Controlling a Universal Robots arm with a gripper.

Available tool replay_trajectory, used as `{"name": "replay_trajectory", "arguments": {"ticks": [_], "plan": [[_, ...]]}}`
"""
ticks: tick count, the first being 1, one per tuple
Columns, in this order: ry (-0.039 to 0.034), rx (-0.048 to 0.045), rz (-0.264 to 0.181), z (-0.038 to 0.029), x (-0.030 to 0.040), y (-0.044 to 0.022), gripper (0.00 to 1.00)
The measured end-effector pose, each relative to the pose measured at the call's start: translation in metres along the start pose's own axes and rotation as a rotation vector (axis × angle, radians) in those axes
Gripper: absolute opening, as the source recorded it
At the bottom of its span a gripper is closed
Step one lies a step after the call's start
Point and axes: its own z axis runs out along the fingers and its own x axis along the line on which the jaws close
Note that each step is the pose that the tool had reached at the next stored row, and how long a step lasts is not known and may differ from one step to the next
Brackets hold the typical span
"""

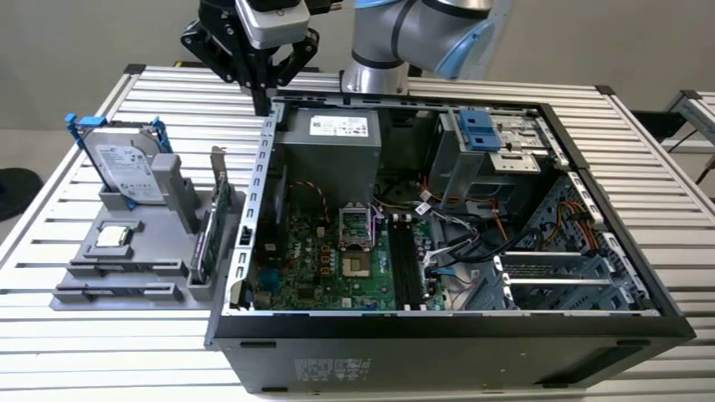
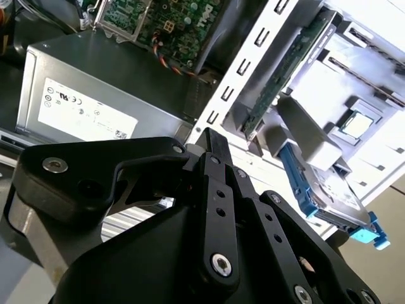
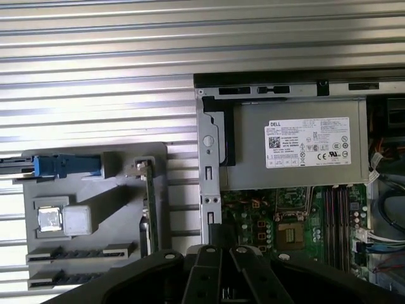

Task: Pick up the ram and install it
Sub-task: 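Reach for the ram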

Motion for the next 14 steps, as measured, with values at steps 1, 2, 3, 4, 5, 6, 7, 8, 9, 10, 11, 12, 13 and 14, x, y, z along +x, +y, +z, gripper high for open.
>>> {"name": "replay_trajectory", "arguments": {"ticks": [1,2,3,4,5,6,7,8,9,10,11,12,13,14], "plan": [[0.0,0.0,0.0,0.0,0.0007,0.0,0.0],[0.0,0.0,0.0,0.0,0.0014,-0.0001,0.0],[0.0,0.0,0.0,0.0,0.0022,-0.0002,0.0],[0.0,0.0,0.0,-0.0001,0.003,-0.0002,0.0],[0.0,0.0,0.0,-0.0001,0.0038,-0.0003,0.0],[0.0,0.0,0.0,-0.0001,0.0045,-0.0003,0.0],[0.0,0.0,0.0,-0.0001,0.0053,-0.0004,0.0],[0.0,0.0,0.0,-0.0001,0.0061,-0.0004,0.0],[0.0,0.0,0.0,-0.0002,0.0069,-0.0005,0.0],[0.0,0.0,0.0,-0.0002,0.0077,-0.0006,0.0],[0.0,-0.0001,0.0,-0.0002,0.0085,-0.0006,0.0],[0.0,-0.0001,0.0,-0.0002,0.0093,-0.0007,0.0],[0.0,0.0,0.0,-0.0002,0.01,-0.0007,0.0],[0.0,0.0,0.0,-0.0002,0.0107,-0.0008,0.0]]}}
